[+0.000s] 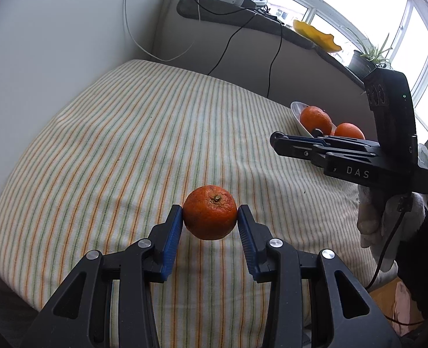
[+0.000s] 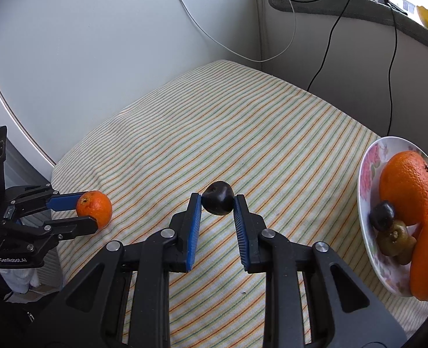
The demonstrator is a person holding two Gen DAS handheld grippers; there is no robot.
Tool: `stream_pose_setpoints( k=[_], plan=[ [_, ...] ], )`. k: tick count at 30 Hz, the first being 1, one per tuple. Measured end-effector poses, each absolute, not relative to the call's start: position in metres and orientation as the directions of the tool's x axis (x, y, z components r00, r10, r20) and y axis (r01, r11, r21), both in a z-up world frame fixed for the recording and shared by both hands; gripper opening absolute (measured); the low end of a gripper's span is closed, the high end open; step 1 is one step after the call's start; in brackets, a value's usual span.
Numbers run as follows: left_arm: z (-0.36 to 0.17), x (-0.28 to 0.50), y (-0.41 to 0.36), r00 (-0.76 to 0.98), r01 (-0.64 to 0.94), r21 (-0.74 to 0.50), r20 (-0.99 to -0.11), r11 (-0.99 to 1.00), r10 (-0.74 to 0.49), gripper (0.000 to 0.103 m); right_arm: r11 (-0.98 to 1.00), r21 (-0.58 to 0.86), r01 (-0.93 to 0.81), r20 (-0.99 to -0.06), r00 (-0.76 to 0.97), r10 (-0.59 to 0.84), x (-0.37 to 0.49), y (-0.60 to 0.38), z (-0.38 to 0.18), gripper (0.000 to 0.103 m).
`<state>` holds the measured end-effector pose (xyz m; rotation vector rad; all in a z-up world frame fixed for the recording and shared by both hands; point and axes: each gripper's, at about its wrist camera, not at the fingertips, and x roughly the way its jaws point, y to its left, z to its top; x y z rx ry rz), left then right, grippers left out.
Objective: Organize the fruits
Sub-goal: 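Carry the tangerine with the left gripper while the right gripper carries the plum to the plate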
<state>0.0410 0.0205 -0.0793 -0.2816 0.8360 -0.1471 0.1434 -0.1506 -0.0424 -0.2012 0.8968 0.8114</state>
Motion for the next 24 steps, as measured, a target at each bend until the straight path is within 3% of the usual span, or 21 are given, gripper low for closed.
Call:
stream_pose_setpoints(
  k=[24],
  plan=[
    [-0.038,0.111,-0.043,0.703,0.205,-0.268,-0.629,0.941,-0.332,0.037,0.804,0.163,-0.572,-0.680,0.525,0.512,0.158,-0.256,0.003,0.024]
  ],
)
